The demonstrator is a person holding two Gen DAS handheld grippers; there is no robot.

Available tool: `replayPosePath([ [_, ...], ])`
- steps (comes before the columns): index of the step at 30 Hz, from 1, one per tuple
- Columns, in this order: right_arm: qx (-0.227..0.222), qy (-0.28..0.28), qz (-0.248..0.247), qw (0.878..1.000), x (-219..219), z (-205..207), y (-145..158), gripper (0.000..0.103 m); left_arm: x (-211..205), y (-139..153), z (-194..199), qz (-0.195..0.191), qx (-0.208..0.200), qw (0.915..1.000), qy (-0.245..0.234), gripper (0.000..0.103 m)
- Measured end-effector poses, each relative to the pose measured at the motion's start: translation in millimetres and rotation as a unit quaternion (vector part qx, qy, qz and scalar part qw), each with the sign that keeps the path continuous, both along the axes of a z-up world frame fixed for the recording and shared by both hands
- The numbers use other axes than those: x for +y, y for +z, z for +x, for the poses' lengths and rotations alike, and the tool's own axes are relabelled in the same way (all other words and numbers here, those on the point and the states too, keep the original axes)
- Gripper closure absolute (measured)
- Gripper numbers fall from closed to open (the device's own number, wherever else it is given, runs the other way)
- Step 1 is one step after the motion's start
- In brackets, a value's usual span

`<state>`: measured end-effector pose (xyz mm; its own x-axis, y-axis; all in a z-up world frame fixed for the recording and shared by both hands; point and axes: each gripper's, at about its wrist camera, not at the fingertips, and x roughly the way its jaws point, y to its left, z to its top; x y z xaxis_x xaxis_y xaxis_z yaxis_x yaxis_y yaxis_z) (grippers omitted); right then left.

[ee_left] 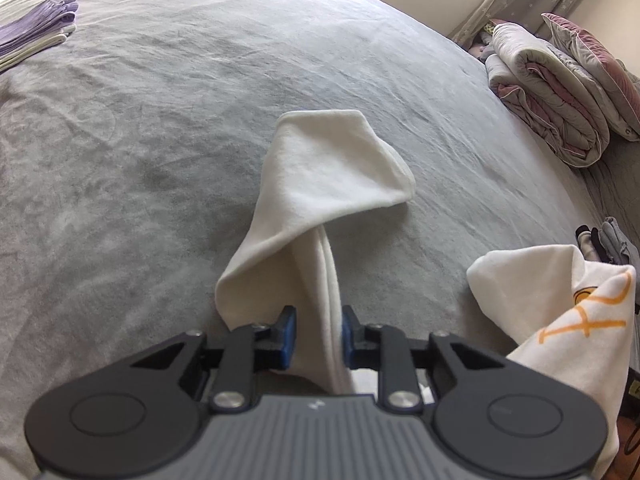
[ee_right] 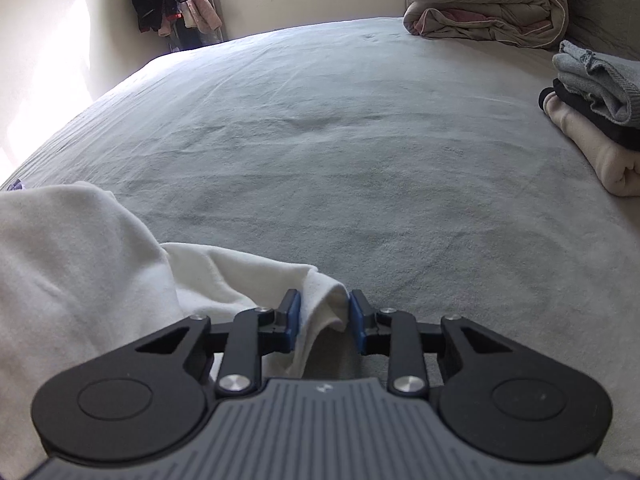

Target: Fold clothes

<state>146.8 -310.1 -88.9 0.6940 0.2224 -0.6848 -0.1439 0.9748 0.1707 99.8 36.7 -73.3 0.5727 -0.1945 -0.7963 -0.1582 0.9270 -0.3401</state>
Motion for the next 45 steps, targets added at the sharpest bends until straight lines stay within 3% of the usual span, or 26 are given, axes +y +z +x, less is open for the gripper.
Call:
replayPosePath([
  [1,-0.003,0.001,-0.001,1.000,2,-1,1,0.083,-1,0,0,0.003,-0.004,1.0000,0.001,0.098],
  [7,-0.044,-0.026,0.004,0.999,-3,-12,21,0.086,-8,16,-5,0.039,-0.059,0.9975,0.005,0.099],
  [12,-0.098,-0.071,0.015,0.993,-21,-25,49,0.087,-8,42,-15,0.086,-0.126,0.9879,0.026,0.099],
  [18,-0.150,-0.114,0.010,0.982,-43,-47,78,0.087,-7,64,-25,0.110,-0.182,0.9756,0.055,0.099],
  [23,-0.156,-0.120,0.019,0.980,-60,-66,94,0.087,-2,73,-38,0.105,-0.179,0.9762,0.064,0.099],
  [31,-0.145,-0.095,0.013,0.985,-82,-102,104,0.087,-1,69,-59,0.112,-0.156,0.9807,0.038,0.099],
  [41,-0.062,-0.097,-0.002,0.993,-113,-122,78,0.087,22,44,-62,0.083,-0.064,0.9942,0.023,0.098],
  [45,-0.014,-0.093,-0.001,0.996,-119,-121,58,0.087,26,47,-67,0.065,-0.069,0.9955,0.013,0.097],
])
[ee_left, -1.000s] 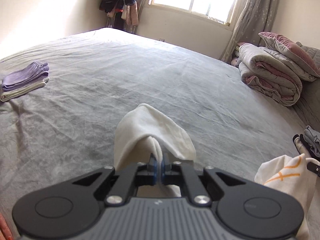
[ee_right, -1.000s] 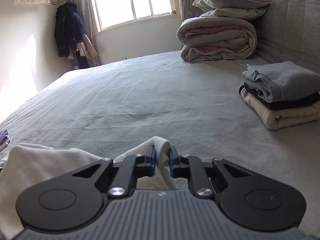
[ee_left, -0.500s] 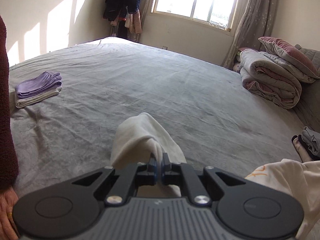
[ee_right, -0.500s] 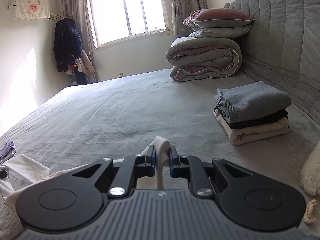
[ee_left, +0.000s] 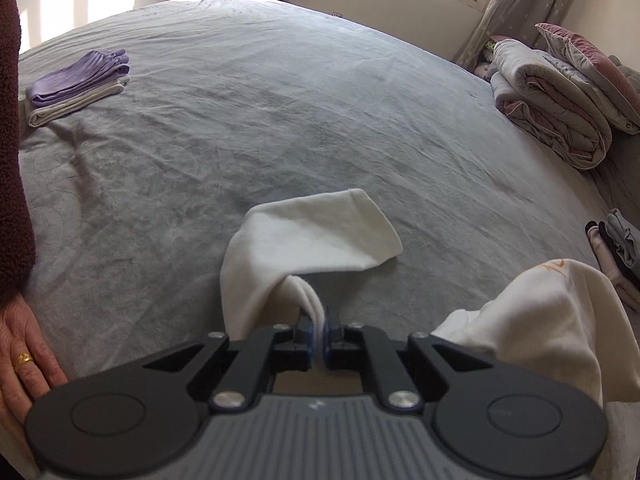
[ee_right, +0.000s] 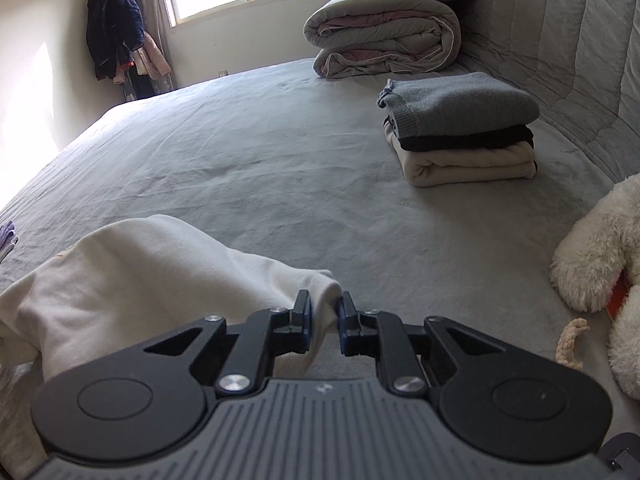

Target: Fold clothes

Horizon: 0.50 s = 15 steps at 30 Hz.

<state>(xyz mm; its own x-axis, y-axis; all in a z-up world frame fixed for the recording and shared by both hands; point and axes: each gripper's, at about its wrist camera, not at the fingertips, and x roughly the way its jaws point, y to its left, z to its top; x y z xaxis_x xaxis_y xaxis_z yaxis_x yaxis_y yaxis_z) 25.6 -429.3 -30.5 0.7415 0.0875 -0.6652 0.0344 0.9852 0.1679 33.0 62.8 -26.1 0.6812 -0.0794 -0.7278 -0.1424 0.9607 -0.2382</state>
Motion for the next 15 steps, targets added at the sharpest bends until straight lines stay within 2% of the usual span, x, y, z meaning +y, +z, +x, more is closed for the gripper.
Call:
replayPosePath([
  [3,0.021,0.008,0.005,1.000,-1,1,-6,0.084,3,3,-3,-0.013,-0.003,0.9999,-0.009,0.093],
  [5,0.019,0.009,0.006,1.000,-1,-2,-4,0.078,5,4,-6,-0.021,-0.004,0.9997,-0.015,0.078],
  [7,0.012,0.004,0.003,1.000,-1,-4,0,0.061,7,6,-8,-0.030,-0.007,0.9993,-0.021,0.065],
  [9,0.002,0.000,0.010,1.000,-4,-6,4,0.054,5,13,-8,-0.038,-0.027,0.9985,-0.029,0.060],
  [15,-0.016,0.009,0.036,0.999,1,4,14,0.054,-21,20,2,-0.061,-0.062,0.9934,-0.075,0.047],
])
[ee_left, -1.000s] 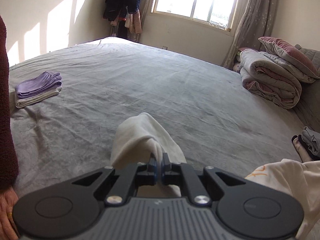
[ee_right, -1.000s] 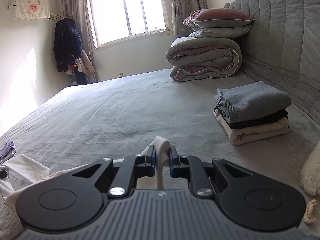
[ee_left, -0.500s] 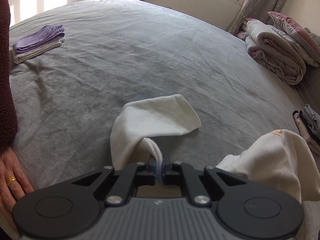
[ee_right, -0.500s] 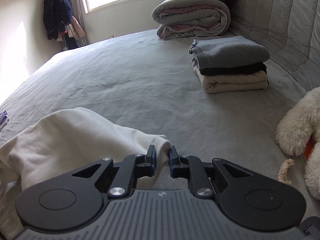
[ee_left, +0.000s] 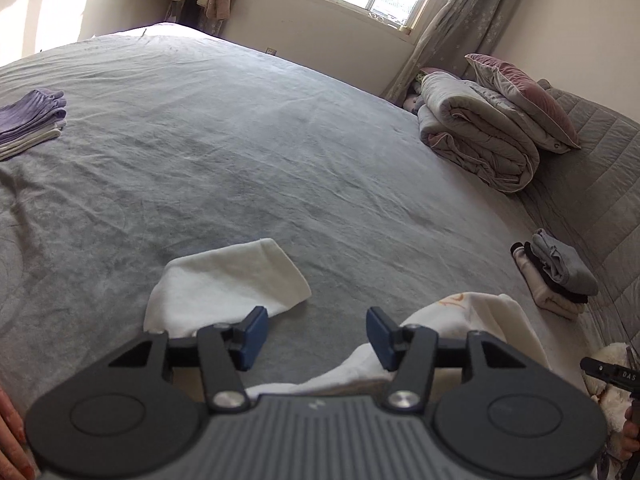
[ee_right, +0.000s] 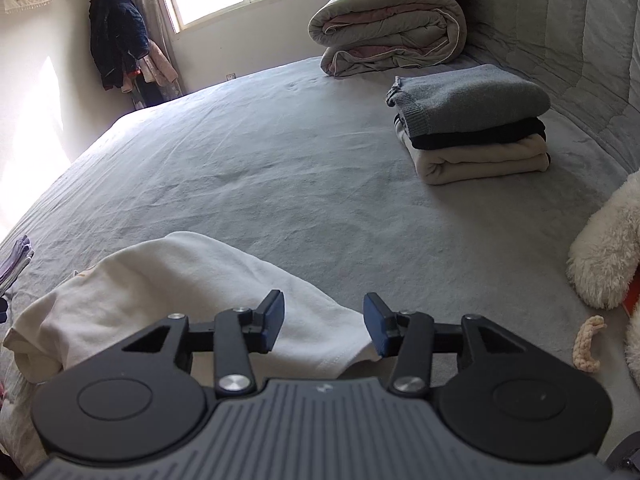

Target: Fold clothes

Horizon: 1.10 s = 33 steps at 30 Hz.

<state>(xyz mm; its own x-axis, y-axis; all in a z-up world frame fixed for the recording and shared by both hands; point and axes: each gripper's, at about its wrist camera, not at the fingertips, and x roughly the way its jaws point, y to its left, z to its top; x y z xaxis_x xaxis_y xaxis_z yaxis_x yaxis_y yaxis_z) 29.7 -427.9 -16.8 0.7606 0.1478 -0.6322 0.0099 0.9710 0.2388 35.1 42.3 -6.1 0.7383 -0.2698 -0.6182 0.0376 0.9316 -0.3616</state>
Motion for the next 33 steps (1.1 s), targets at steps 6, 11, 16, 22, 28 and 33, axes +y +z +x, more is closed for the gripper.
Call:
replayPosePath([
  [6,0.000,0.029,0.012,1.000,24,20,0,0.054,-37,-5,24,-0.015,0.002,0.9987,-0.048,0.041],
  [11,-0.004,0.055,0.023,0.998,46,36,0,0.049,-65,-15,44,-0.016,0.015,0.9972,-0.071,0.040],
  [16,0.004,0.067,0.032,0.997,66,53,-5,0.049,-86,-27,58,-0.014,0.031,0.9962,-0.081,0.042],
  [22,0.006,0.079,0.047,0.996,79,63,-6,0.049,-105,-32,57,0.009,0.029,0.9938,-0.106,0.085],
  [28,-0.007,0.090,0.045,0.995,85,59,3,0.049,-116,-20,25,0.035,-0.030,0.9838,-0.173,0.097],
  [33,-0.028,0.100,0.044,0.994,84,49,15,0.049,-123,-9,-7,0.048,-0.082,0.9662,-0.240,0.098],
])
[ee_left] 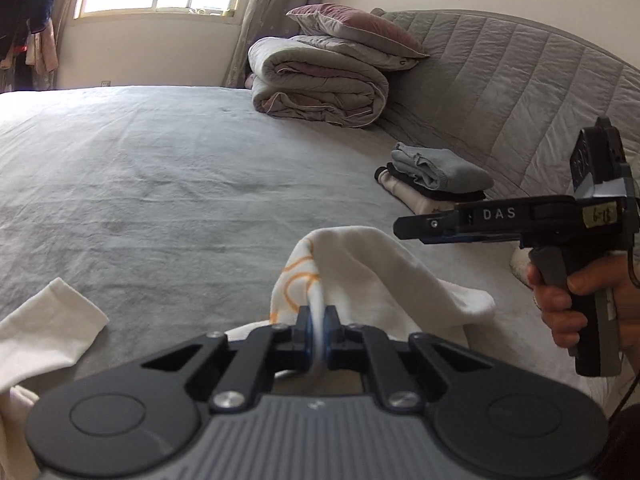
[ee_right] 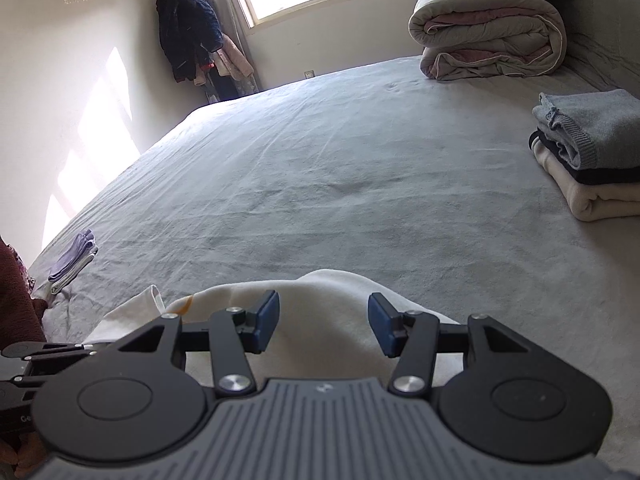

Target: Fold clothes

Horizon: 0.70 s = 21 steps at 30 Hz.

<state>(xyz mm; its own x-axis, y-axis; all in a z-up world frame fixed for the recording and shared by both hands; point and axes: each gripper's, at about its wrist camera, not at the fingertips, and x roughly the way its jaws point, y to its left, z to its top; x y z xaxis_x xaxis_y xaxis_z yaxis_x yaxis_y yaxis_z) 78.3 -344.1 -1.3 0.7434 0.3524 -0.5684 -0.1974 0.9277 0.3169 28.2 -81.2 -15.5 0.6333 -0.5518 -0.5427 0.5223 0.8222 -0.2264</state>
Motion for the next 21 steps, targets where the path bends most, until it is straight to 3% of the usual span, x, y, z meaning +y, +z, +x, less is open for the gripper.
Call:
replayPosePath([
  [5,-0.014,0.013,-0.003,1.000,5,-8,8,0.049,-7,1,-34,0.007,-0.023,0.9969,-0.075,0.098],
  [11,-0.022,0.031,-0.012,0.999,18,-17,12,0.049,-17,-13,-64,0.031,-0.012,0.9903,-0.135,0.098],
  [21,-0.013,0.048,-0.071,0.996,40,-21,1,0.049,-20,-29,-85,0.054,0.007,0.9848,-0.165,0.098],
])
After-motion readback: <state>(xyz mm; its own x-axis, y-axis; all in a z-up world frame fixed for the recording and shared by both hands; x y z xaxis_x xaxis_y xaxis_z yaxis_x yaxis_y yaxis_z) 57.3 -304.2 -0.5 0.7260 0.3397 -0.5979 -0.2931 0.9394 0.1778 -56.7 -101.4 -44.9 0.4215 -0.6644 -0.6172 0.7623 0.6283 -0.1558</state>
